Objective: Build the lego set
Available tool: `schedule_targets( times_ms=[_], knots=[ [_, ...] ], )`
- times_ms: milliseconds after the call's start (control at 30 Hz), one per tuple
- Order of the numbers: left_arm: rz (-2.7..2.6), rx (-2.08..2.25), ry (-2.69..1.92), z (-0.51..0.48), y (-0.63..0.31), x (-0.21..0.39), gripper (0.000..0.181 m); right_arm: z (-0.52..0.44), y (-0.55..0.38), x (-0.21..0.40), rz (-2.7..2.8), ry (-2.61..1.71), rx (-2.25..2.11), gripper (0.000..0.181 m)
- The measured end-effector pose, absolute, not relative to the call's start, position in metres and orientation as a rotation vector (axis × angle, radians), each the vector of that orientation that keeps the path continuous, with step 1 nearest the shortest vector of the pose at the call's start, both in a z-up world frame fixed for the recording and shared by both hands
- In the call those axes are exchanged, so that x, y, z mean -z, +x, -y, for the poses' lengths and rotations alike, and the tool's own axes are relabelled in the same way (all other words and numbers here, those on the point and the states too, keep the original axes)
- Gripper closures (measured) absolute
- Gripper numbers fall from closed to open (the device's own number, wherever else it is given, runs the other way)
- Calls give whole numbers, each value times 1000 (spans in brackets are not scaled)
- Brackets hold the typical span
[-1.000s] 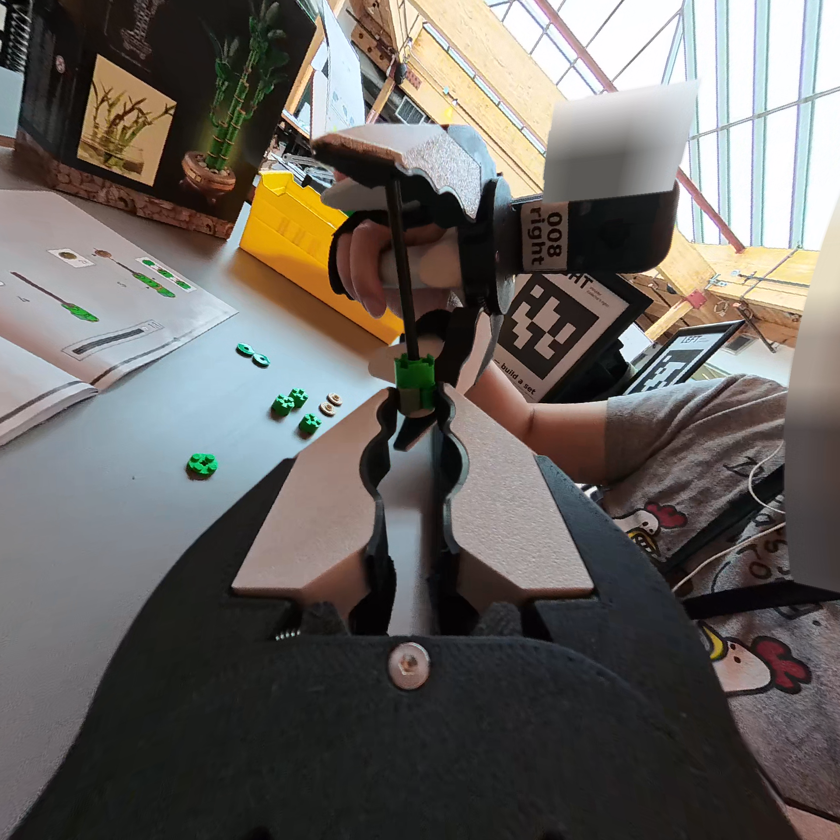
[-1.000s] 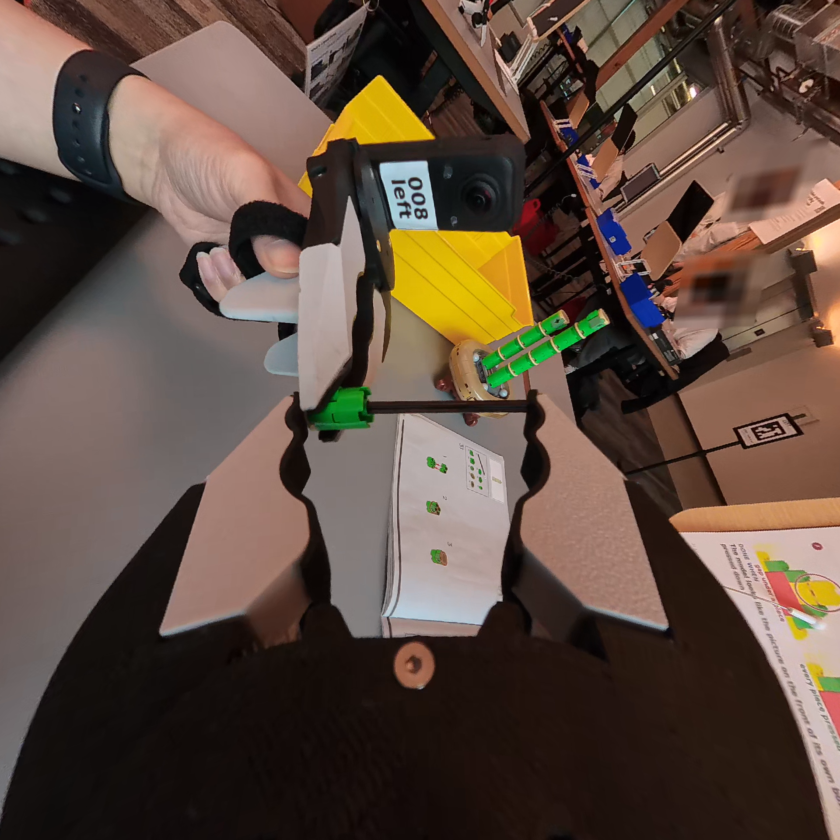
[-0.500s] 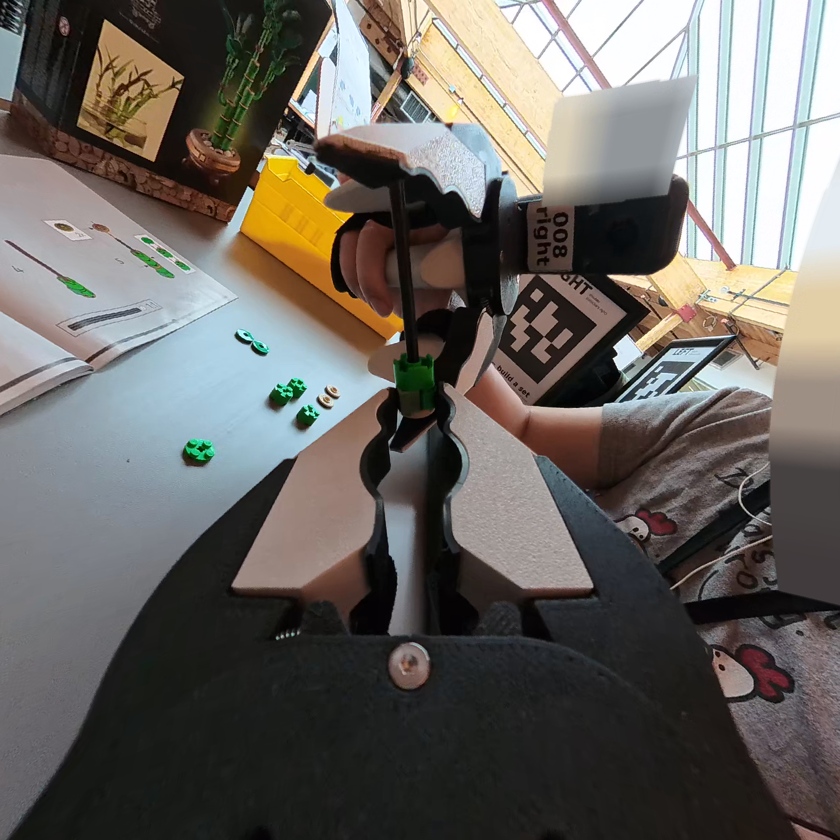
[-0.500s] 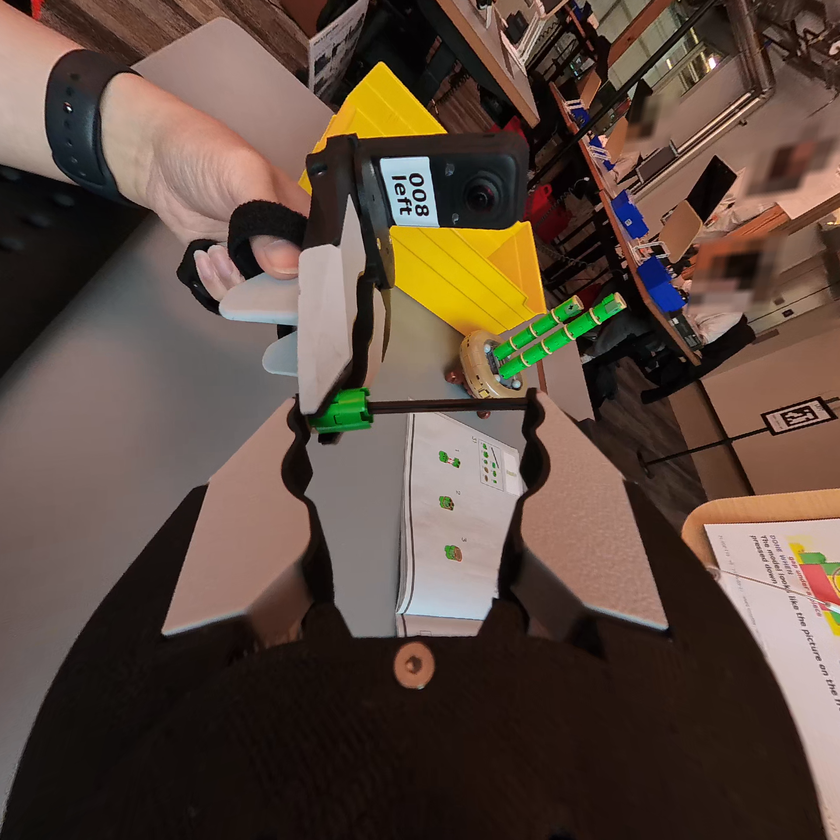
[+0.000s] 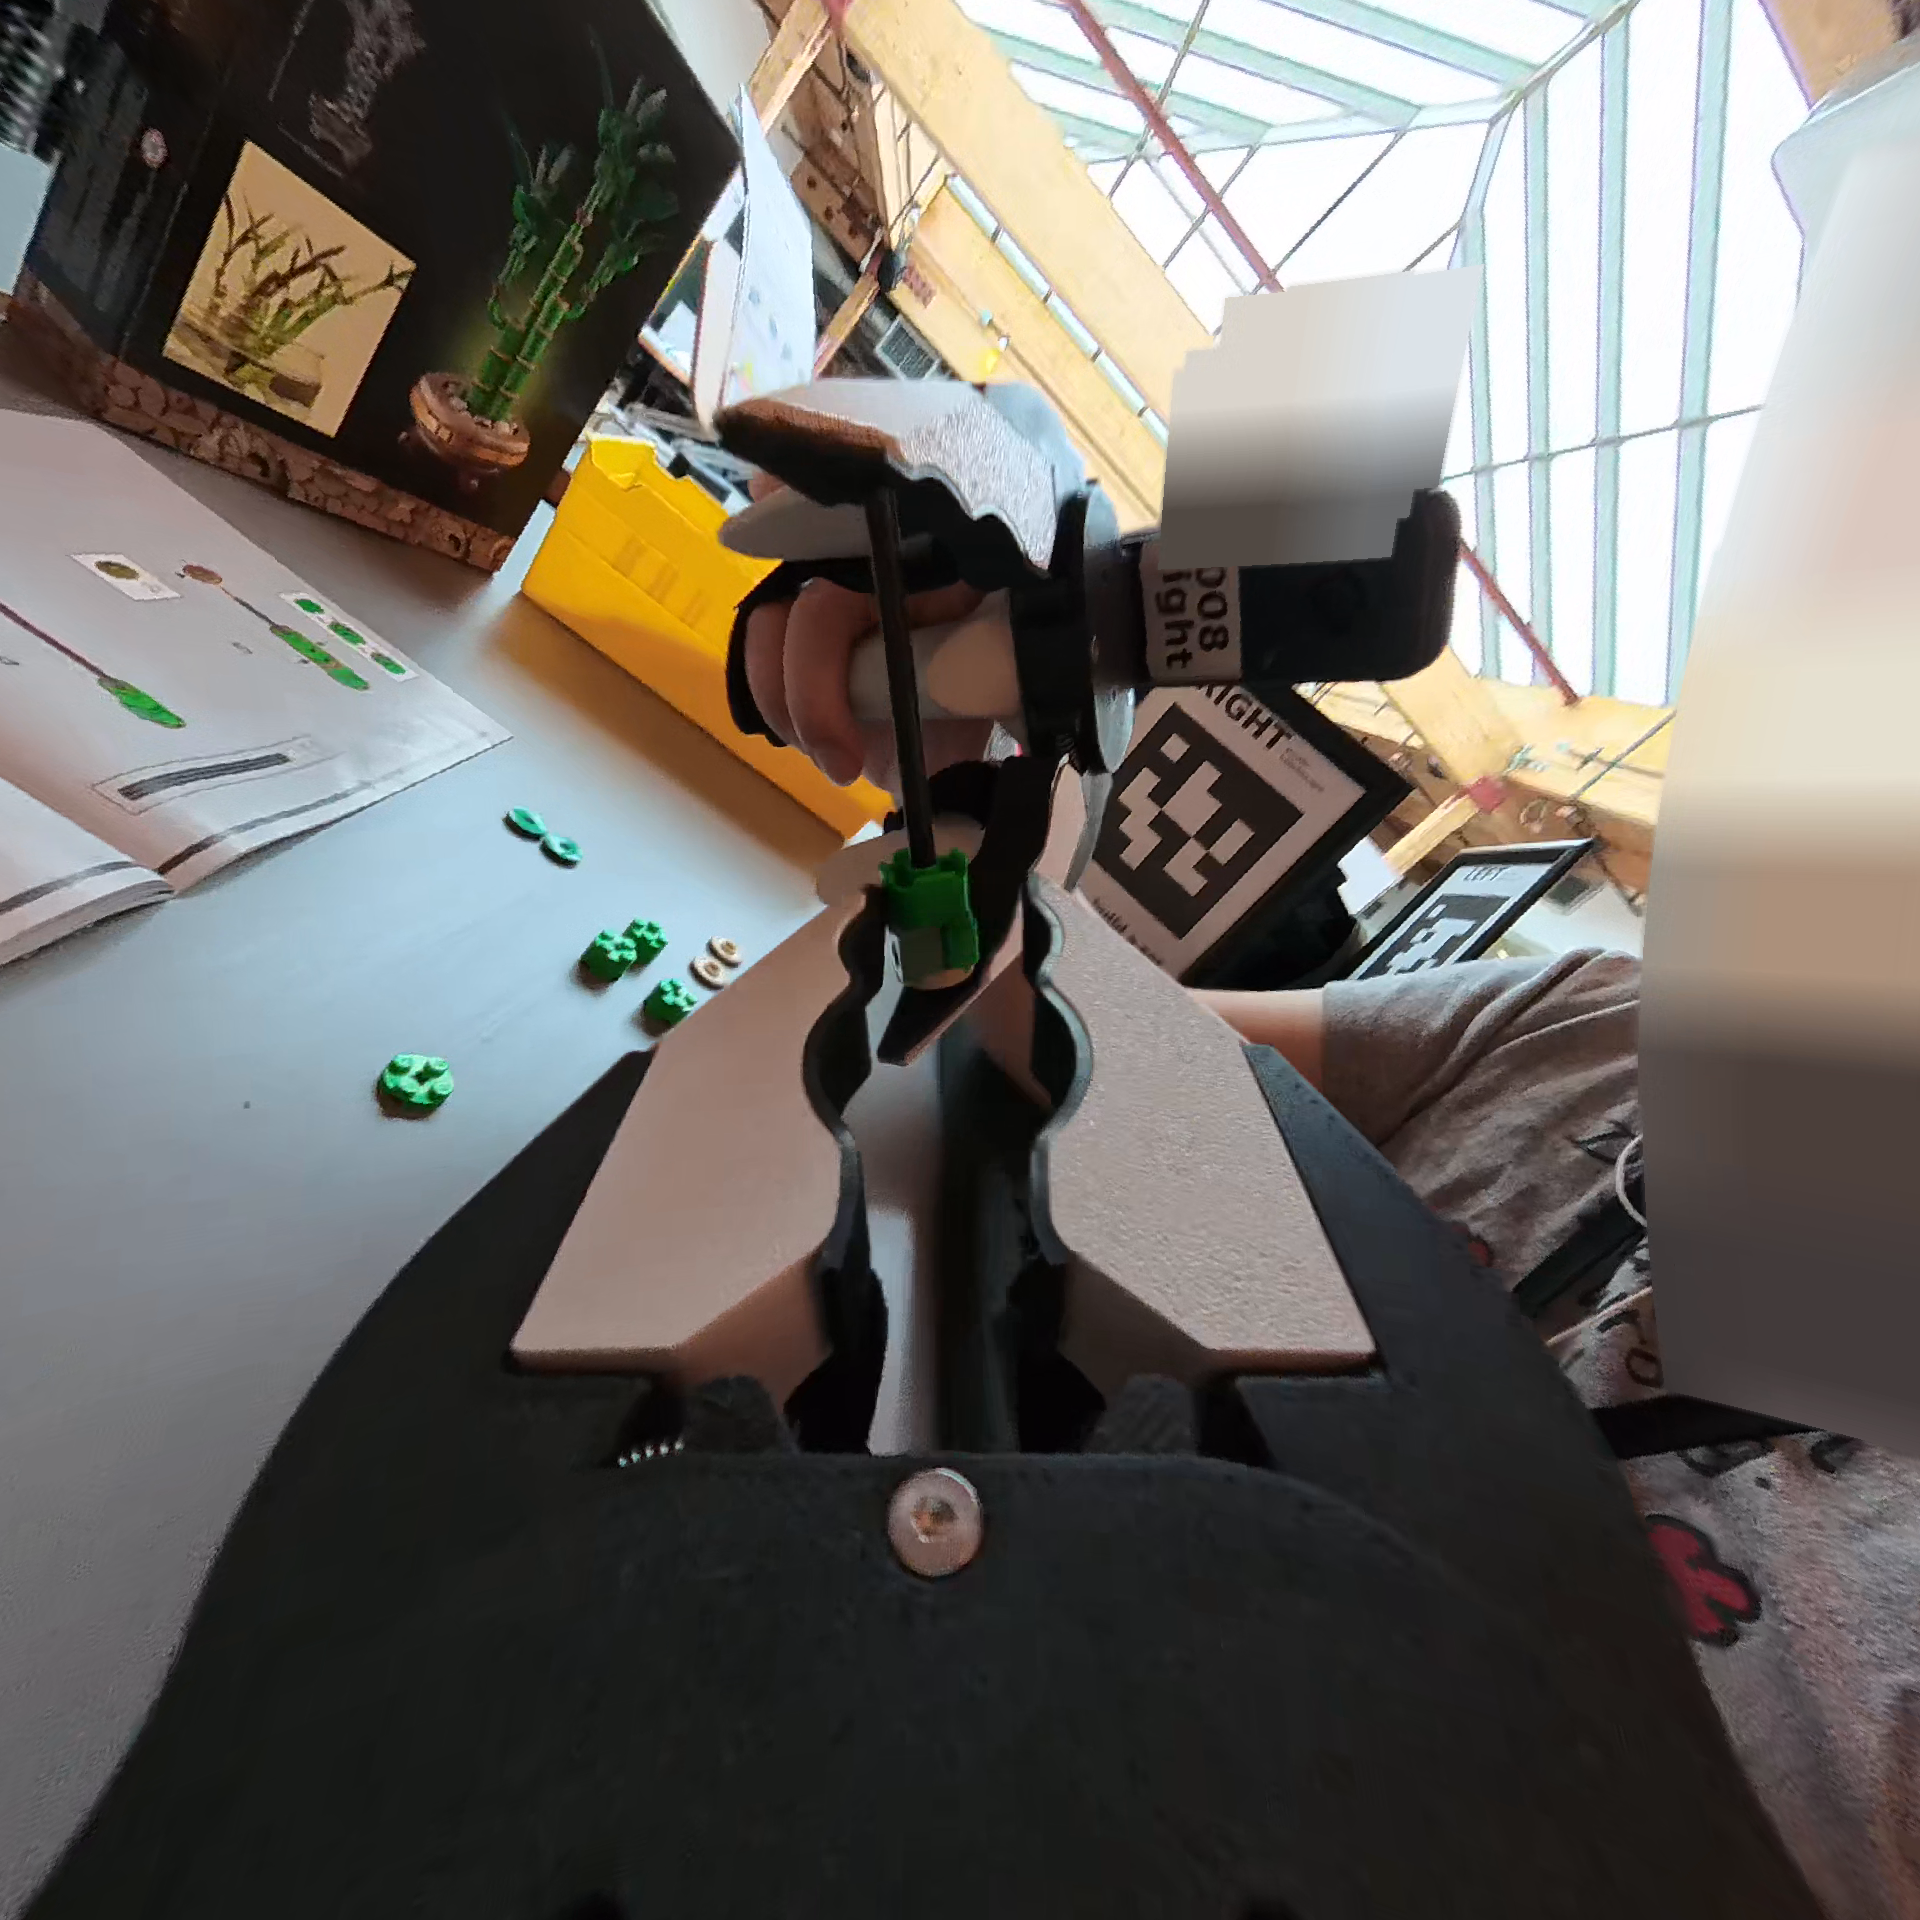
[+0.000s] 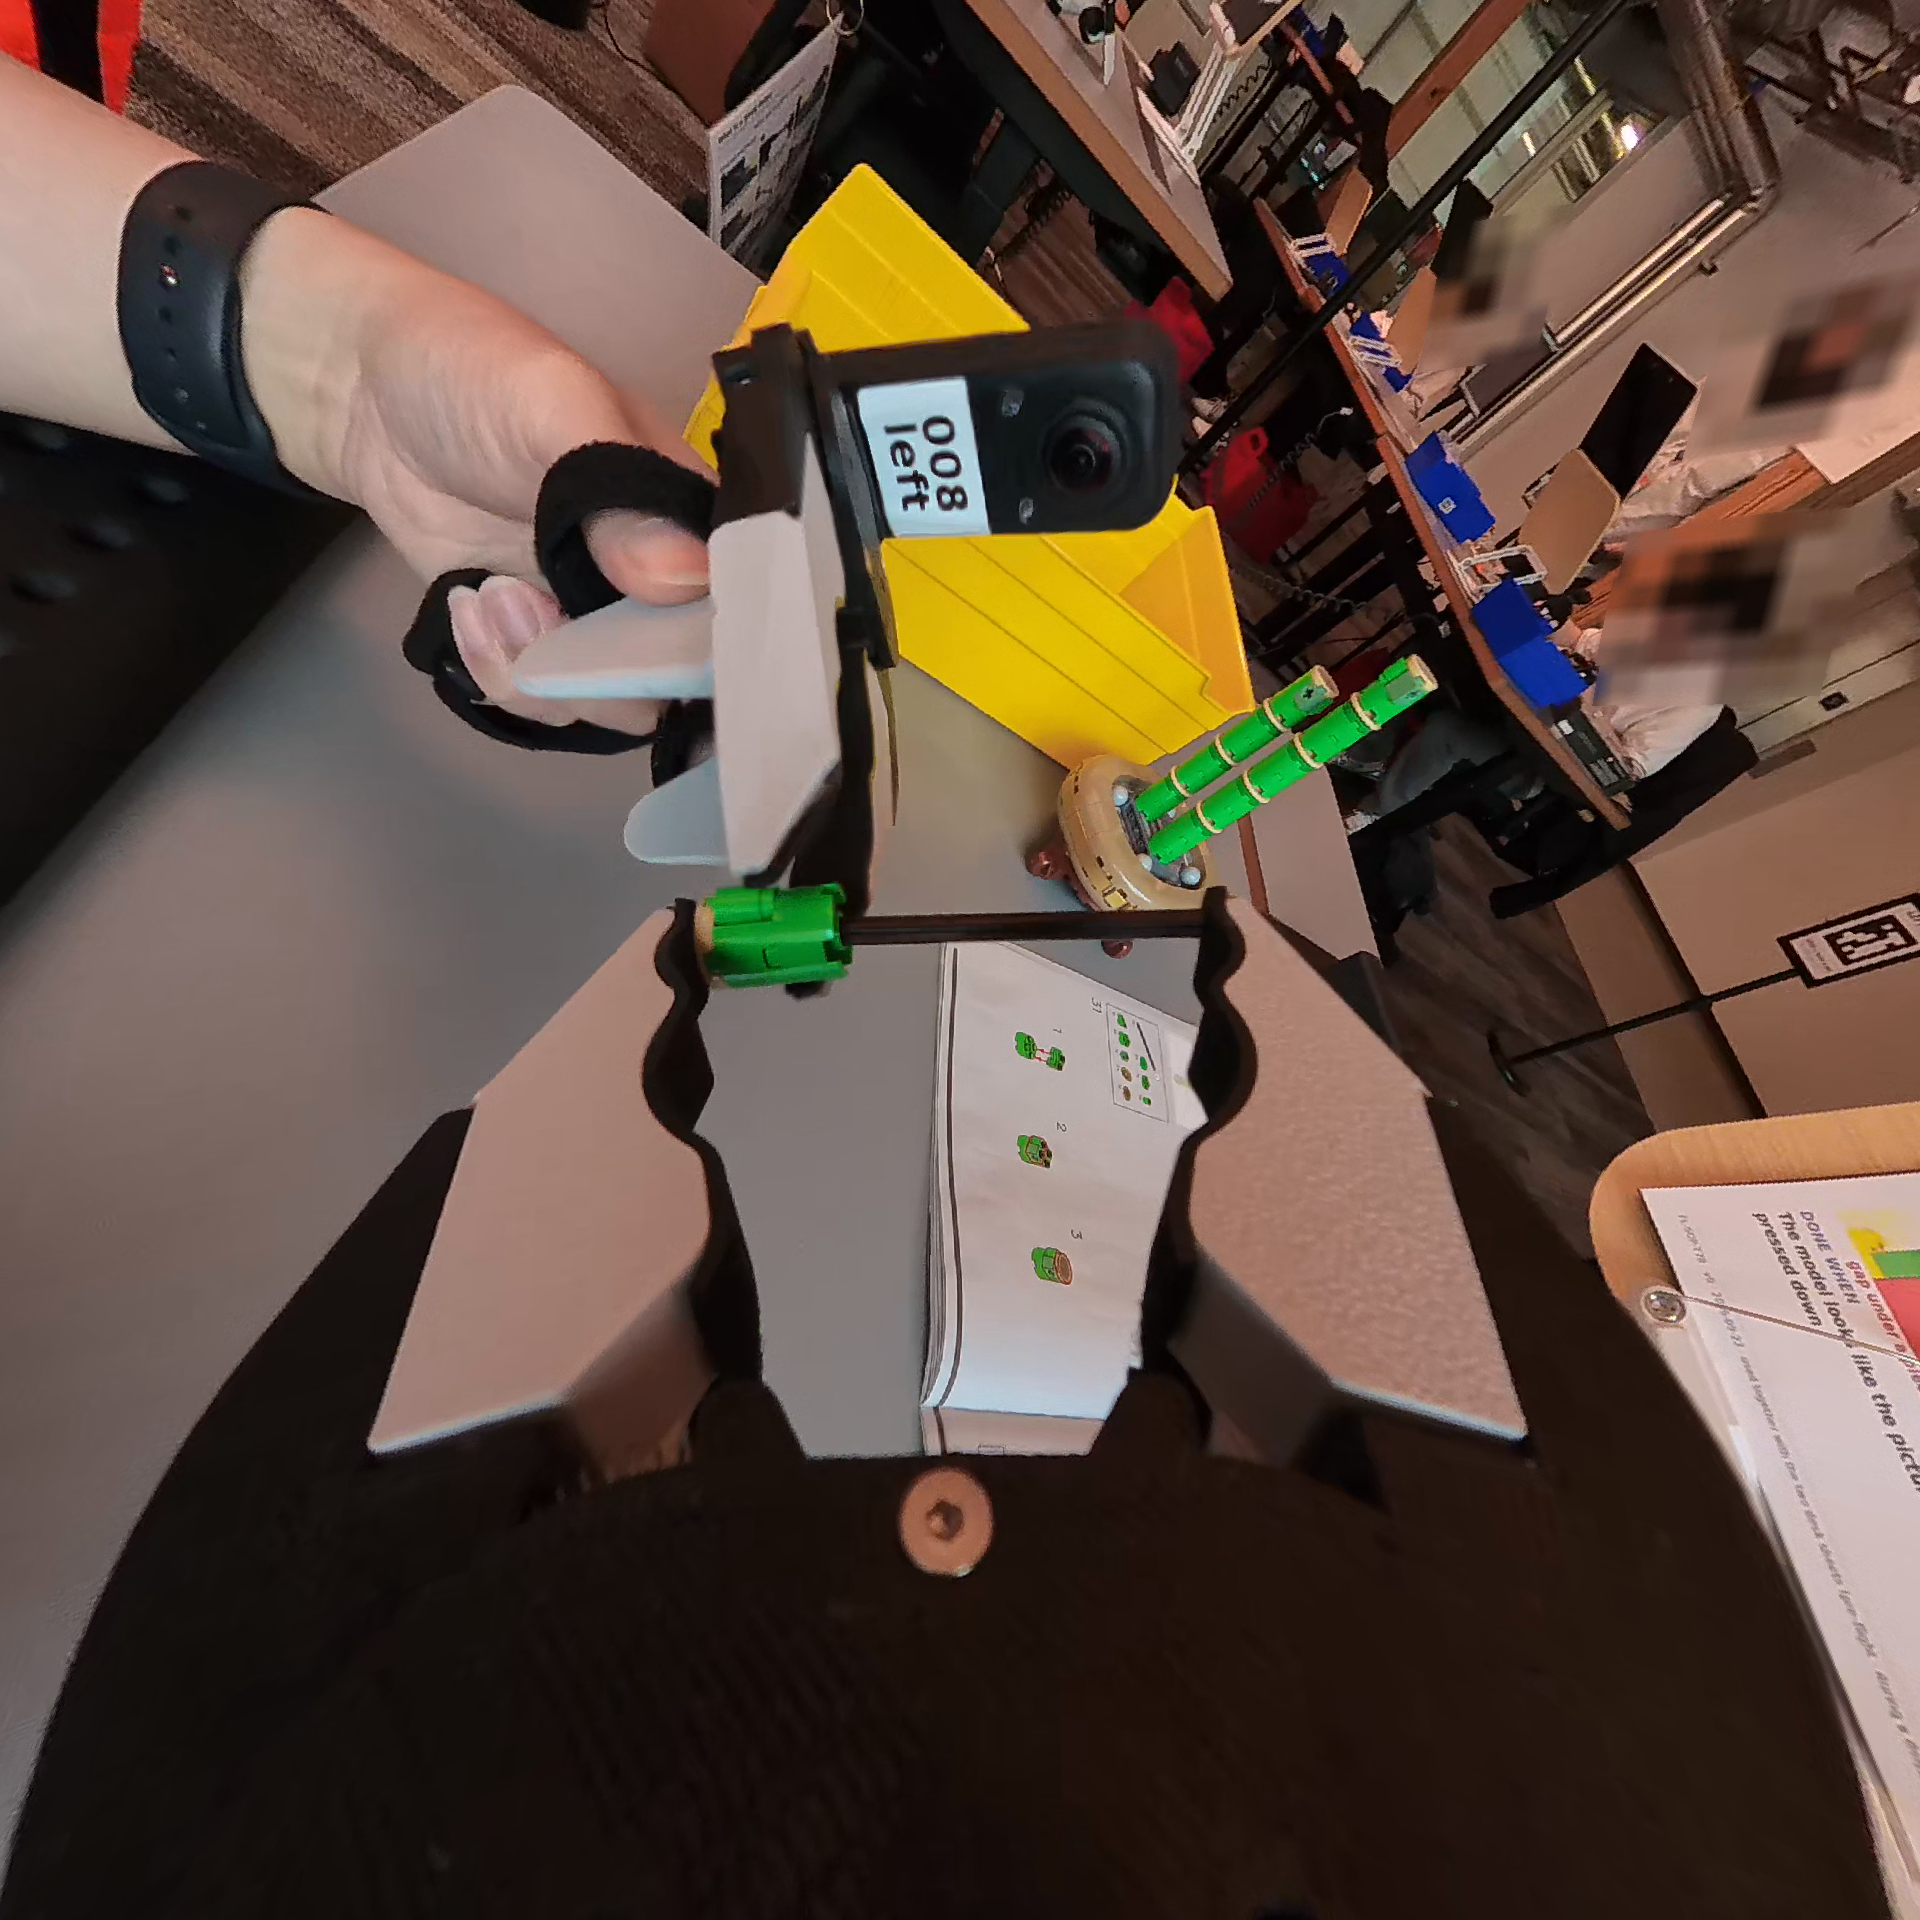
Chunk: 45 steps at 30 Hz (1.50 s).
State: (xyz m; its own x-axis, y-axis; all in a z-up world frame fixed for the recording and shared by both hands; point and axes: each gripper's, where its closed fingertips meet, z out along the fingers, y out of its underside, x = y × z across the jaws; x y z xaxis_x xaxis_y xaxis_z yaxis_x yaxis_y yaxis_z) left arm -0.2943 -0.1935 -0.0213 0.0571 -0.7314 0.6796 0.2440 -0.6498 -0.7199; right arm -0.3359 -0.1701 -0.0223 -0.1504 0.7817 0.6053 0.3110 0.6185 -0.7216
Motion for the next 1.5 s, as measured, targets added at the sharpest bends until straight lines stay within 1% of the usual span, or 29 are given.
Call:
schedule_targets(
  times_ms=[167, 233, 700, 900, 1000, 1100, 1167, 1267, 1300, 1333, 1367, 1400, 1467, 1500],
  knots=[
    [-491, 1690, -1613, 192, -294, 23, 160, 171, -339, 22, 1730, -885, -508, 86],
    [-493, 1670, -1629, 191, -294, 26, 167, 172, -339, 22, 1727, -878, -507, 86],
    [-489, 1675, -1635, 192, -296, 25, 167, 172, -341, 18, 1700, -811, -464, 86],
    [-474, 1659, -1627, 190, -300, 23, 167, 171, -343, 16, 1660, -835, -515, 84],
    [-456, 1644, -1599, 187, -305, 19, 167, 171, -343, 11, 1621, -882, -627, 81],
    [-462, 1630, -1593, 188, -306, 17, 168, 170, -338, 5, 1582, -922, -746, 85],
    [-473, 1606, -1603, 187, -305, 19, 167, 171, -334, 2, 1568, -955, -849, 93],
    [-481, 1595, -1603, 187, -304, 19, 167, 170, -325, -9, 1523, -964, -948, 98],
    [-478, 1602, -1604, 187, -304, 19, 167, 173, -323, -7, 1554, -938, -928, 95],
    [-475, 1611, -1606, 188, -304, 19, 168, 173, -323, -4, 1580, -925, -862, 85],
    [-473, 1622, -1610, 188, -304, 20, 167, 169, -325, -1, 1596, -914, -760, 68],
    [-470, 1630, -1618, 188, -303, 21, 168, 168, -327, 2, 1619, -899, -674, 62],
    [-469, 1622, -1648, 187, -302, 25, 167, 170, -333, 2, 1632, -854, -565, 60],
    [-469, 1610, -1664, 186, -301, 28, 167, 168, -336, 2, 1629, -842, -500, 63]
  ],
)
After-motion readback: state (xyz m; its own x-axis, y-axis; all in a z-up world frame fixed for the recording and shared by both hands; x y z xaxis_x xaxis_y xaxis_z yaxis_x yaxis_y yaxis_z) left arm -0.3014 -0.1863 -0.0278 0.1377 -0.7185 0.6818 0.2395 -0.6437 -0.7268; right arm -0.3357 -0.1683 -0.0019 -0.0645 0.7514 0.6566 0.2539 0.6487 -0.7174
